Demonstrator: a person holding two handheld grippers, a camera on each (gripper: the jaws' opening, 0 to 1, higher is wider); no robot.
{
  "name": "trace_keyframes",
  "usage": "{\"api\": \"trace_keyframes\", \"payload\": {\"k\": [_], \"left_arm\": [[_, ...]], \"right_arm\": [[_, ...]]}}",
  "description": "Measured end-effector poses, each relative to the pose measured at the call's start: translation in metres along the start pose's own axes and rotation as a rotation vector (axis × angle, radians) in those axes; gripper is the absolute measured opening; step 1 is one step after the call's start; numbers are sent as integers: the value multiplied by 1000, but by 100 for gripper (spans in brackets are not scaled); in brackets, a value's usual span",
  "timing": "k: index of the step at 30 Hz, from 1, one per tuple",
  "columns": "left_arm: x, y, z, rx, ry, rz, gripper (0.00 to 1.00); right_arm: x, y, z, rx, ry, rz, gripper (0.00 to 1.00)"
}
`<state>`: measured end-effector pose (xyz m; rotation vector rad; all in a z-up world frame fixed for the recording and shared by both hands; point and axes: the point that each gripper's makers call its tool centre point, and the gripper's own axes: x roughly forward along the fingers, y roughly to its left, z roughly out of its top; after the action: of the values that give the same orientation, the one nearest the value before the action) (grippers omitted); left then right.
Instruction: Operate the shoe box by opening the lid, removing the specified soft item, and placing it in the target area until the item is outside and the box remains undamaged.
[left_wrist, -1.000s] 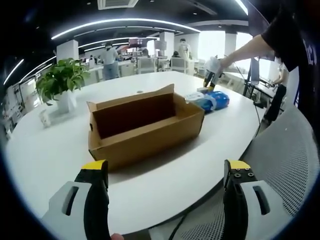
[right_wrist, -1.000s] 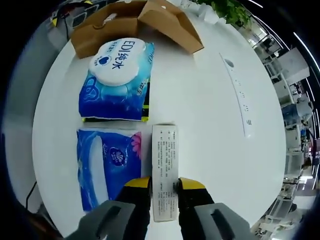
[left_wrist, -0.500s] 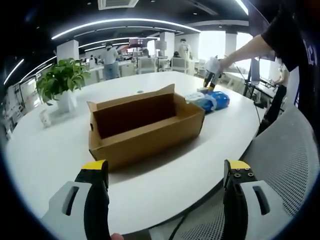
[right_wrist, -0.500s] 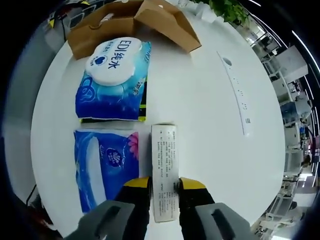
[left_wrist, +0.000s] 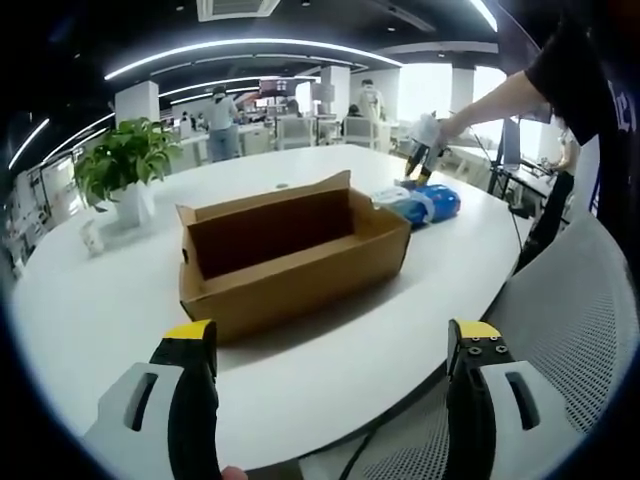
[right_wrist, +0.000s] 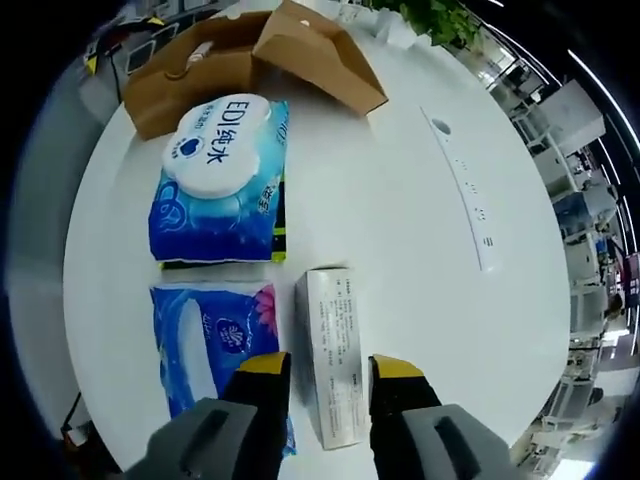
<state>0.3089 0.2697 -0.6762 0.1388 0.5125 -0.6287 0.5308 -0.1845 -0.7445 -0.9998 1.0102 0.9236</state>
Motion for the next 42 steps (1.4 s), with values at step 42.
{"api": "trace_keyframes", "payload": {"k": [42], "left_arm": [[-1, -14, 10, -11, -50, -71, 99]], "right_arm": [[-82, 36, 38, 390, -276, -231, 69]]}}
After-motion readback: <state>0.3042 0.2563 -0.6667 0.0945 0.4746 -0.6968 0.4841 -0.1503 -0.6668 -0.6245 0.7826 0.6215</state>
